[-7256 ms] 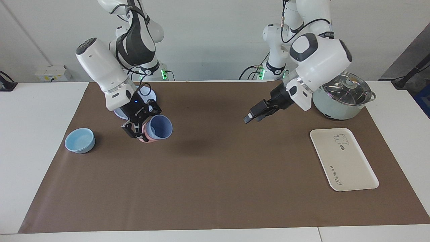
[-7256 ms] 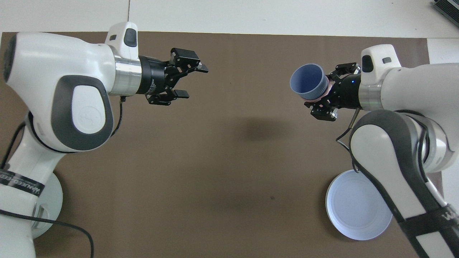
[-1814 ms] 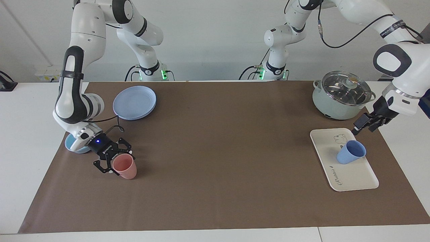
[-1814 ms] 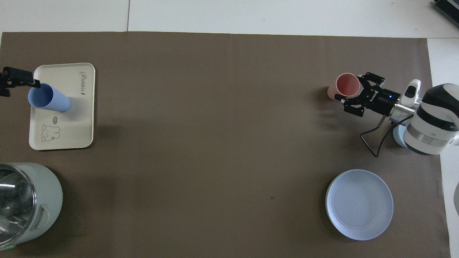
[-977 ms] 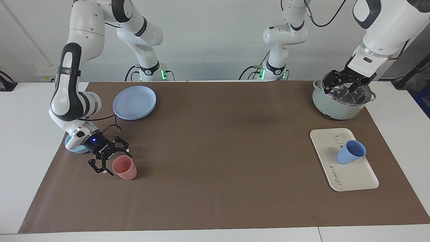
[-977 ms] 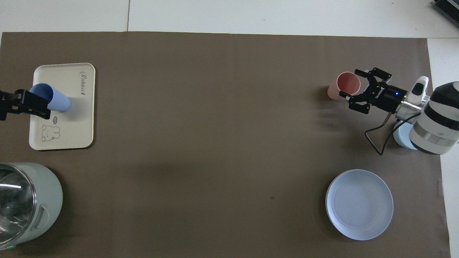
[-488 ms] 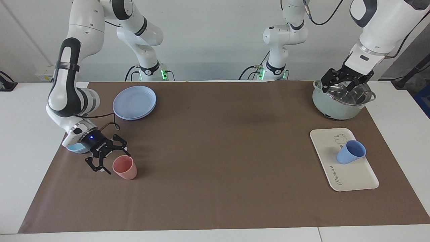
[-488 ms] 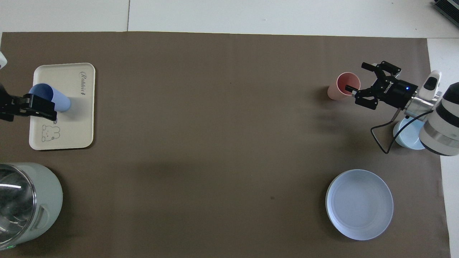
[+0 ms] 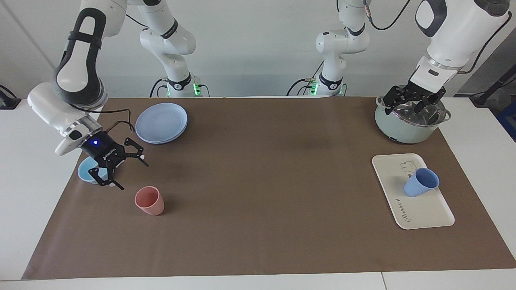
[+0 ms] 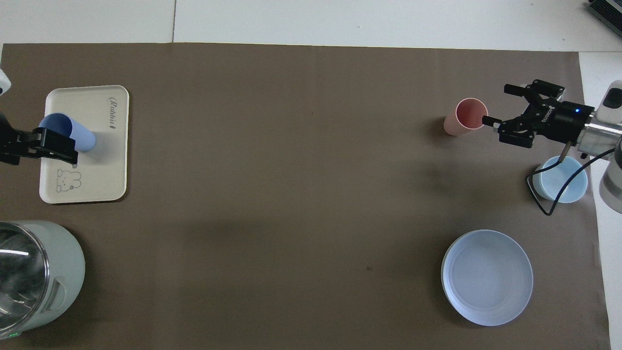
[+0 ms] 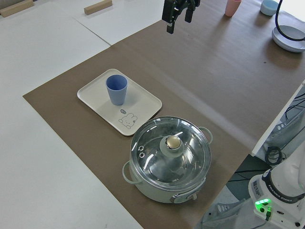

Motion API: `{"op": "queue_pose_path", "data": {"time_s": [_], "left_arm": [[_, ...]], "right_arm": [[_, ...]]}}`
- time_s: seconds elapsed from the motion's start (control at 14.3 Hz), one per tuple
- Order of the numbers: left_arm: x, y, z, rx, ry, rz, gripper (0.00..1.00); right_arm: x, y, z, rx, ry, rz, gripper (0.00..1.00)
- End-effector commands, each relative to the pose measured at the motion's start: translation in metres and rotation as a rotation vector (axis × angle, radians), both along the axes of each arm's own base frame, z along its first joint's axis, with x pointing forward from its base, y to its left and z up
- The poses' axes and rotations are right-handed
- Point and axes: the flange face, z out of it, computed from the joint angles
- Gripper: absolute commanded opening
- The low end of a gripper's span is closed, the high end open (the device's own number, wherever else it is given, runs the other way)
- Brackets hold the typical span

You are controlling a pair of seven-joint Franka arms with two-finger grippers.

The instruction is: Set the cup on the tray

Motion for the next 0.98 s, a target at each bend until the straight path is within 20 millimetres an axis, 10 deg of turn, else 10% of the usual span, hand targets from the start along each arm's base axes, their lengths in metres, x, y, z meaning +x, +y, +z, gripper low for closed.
{"op": "queue_pose_path", "data": {"time_s": [0.0, 0.35, 0.91], "left_arm": [[-0.003, -0.001, 0.001, 0.005, -0.043, 0.003, 1.00], [-0.002, 0.002, 0.000, 0.005, -0.056, -0.003, 1.00], [-0.004, 0.003, -0.001, 0.005, -0.050, -0.005, 1.00]], "right_arm": [[-0.013, 0.017, 0.032, -0.085, 0.087, -0.022, 1.00], [-0.036, 0.064, 0.095, -0.283, 0.299, -0.218, 1.00], [-0.064, 0.156, 0.128, -0.437, 0.524, -0.519, 1.00]]}}
